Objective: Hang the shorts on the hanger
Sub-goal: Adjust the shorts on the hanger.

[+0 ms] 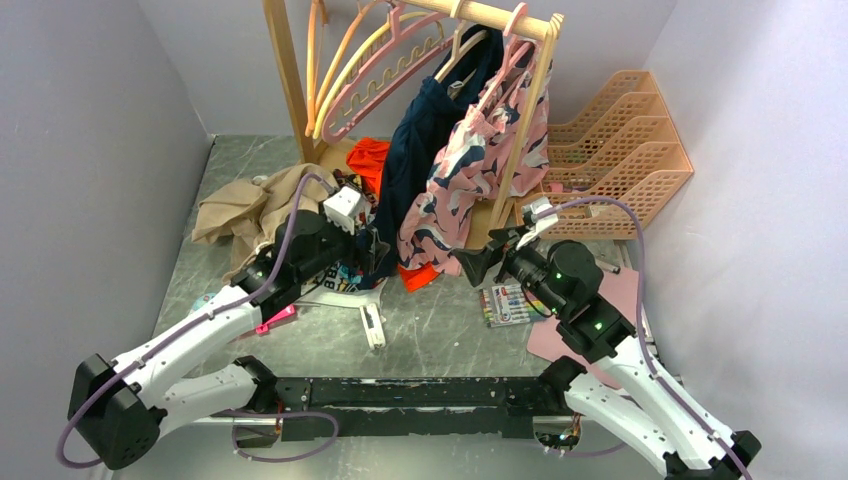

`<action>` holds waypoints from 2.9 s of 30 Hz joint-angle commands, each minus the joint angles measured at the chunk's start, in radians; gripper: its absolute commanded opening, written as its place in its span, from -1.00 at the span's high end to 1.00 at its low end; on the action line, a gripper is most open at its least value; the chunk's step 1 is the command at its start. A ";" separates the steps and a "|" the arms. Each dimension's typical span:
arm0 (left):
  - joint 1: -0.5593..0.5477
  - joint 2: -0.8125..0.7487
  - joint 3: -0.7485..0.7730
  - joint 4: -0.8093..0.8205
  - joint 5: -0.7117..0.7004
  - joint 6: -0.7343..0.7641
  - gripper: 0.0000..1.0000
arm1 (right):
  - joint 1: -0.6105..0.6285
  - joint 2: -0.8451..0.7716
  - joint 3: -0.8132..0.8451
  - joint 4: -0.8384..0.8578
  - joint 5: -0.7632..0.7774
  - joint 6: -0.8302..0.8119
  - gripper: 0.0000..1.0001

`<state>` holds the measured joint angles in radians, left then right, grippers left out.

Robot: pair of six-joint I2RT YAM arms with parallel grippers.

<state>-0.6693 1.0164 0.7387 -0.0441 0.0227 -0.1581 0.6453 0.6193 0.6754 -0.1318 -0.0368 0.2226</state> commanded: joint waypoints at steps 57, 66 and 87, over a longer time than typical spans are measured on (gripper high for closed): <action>0.004 -0.154 0.092 -0.214 -0.120 -0.242 -0.99 | -0.001 0.137 0.154 -0.085 0.409 0.146 -0.99; 0.004 -0.244 0.051 -0.253 -0.222 -0.316 -0.99 | -0.002 0.177 0.191 -0.127 0.607 0.205 -1.00; 0.004 -0.196 0.079 -0.177 -0.192 -0.241 -1.00 | -0.002 0.115 0.141 -0.141 0.566 0.121 -1.00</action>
<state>-0.6689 0.8261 0.7891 -0.2928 -0.2031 -0.4530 0.6453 0.7803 0.8352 -0.2619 0.5400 0.3840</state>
